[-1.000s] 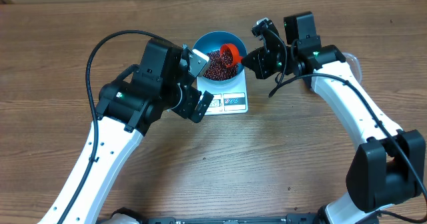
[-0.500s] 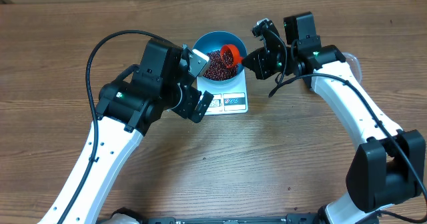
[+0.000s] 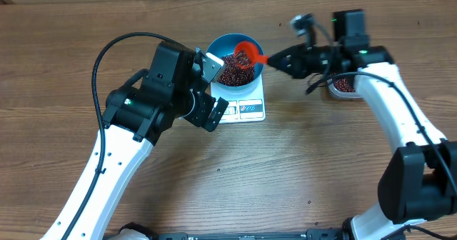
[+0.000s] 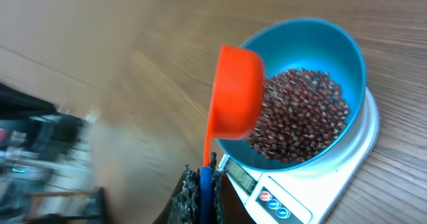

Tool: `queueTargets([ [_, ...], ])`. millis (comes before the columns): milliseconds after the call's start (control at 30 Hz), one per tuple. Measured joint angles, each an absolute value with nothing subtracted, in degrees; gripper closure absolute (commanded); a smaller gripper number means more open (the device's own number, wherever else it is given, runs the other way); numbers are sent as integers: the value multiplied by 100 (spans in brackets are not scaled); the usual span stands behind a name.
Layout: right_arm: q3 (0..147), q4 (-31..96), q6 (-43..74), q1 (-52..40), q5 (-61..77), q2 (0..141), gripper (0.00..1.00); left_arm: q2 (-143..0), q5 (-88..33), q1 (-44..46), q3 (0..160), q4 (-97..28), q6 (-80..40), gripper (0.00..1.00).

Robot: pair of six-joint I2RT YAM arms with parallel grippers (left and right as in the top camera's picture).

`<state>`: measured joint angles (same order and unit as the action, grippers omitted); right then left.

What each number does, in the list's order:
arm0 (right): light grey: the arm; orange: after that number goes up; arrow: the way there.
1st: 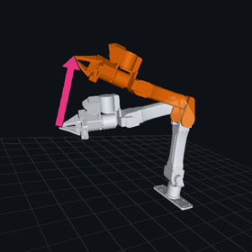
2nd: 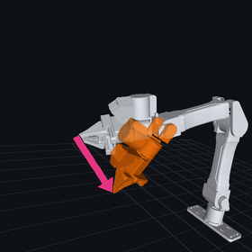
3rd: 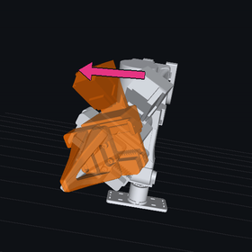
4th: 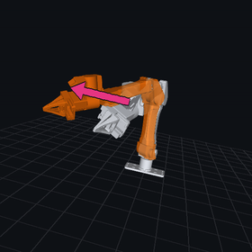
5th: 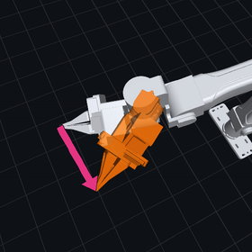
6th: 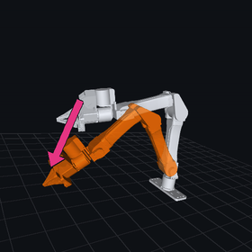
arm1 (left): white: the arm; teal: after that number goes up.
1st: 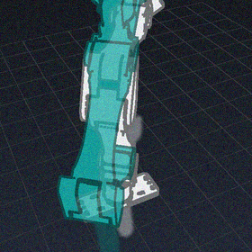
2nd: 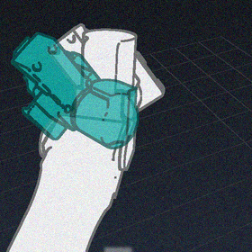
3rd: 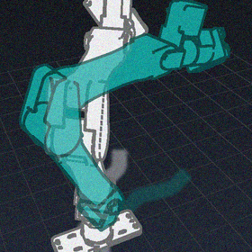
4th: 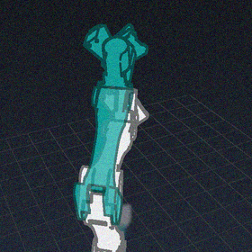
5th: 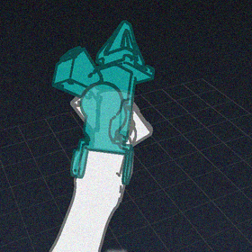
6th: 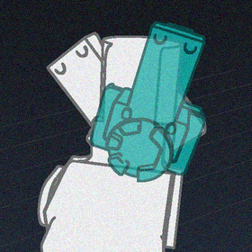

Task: Scoop item into bowl and weigh 150g on scale
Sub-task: 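Carry the scoop right and dip it into the bean tub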

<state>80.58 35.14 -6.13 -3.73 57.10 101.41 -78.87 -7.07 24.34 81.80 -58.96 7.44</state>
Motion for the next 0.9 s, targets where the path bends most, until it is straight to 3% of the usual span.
queueTargets([
  [233, 8058, 3627, -272, 904, 7306, 10134, 96, -7887, -709, 2434, 8180, -5896, 744, 0],
  [467, 8064, 4528, -97, 2521, 7535, 10114, 96, -7887, -709, 2434, 8180, -5896, 746, 0],
  [700, 8064, 5345, -165, 3420, 6184, 10108, 96, -7889, -709, 2434, 8180, -5896, 746, 0],
  [900, 8064, 5395, -261, 2991, 4169, 9896, 96, -7887, -709, 2434, 8180, -5896, 744, 0],
])
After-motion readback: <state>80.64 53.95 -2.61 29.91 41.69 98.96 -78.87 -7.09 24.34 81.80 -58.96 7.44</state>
